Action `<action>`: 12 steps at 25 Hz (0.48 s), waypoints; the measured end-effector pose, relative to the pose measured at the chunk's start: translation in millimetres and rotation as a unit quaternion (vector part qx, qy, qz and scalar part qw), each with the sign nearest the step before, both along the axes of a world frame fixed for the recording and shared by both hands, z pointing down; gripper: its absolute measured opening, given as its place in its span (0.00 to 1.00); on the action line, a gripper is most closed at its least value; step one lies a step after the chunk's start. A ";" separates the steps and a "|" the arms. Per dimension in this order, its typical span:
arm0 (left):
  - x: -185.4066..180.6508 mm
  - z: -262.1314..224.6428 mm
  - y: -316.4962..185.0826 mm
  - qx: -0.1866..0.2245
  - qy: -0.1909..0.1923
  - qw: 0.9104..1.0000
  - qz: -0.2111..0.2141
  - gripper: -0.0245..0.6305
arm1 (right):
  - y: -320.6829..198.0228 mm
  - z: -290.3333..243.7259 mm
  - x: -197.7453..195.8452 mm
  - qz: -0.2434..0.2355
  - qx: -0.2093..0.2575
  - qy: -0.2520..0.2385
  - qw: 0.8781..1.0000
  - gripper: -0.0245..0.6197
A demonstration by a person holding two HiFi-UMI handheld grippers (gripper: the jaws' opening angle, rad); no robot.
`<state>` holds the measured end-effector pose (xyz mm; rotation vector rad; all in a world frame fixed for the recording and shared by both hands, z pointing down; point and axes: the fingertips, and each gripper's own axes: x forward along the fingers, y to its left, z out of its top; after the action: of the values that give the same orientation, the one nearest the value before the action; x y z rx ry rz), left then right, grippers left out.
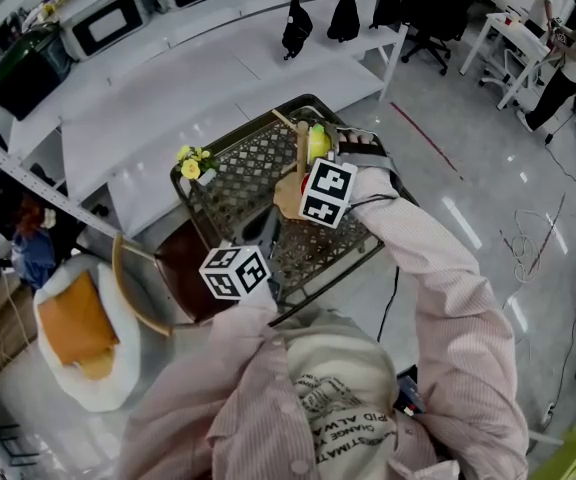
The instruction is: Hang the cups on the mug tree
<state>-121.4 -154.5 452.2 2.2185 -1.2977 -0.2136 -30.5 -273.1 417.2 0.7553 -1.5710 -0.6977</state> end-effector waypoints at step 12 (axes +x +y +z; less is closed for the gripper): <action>-8.8 4.7 5.1 -0.007 0.001 1.000 -0.004 0.04 | 1.1 6.7 -5.3 -0.006 0.010 0.012 1.000 0.49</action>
<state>-130.2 -149.3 456.9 2.2018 -1.3038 -0.2087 -35.8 -272.0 423.9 0.7494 -1.5492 -0.7288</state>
